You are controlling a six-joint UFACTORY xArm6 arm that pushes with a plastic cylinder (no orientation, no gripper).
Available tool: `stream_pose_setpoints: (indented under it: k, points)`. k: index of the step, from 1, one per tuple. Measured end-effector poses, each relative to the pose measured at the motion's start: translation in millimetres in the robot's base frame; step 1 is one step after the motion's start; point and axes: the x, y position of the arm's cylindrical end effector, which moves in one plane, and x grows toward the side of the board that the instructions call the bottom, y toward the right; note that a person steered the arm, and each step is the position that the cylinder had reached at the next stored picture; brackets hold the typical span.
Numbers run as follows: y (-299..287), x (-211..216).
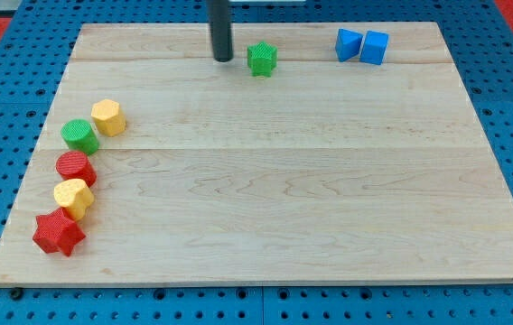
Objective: Push the yellow hexagon into the green circle
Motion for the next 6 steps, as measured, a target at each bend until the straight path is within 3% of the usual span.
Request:
stream_pose_setpoints:
  k: [2, 3, 4, 5, 6]
  points:
    - [96.8, 2.5]
    - [82.7, 2.5]
    - [-16.0, -10.5]
    - [-76.3, 40.5]
    - [-96.6, 75.9]
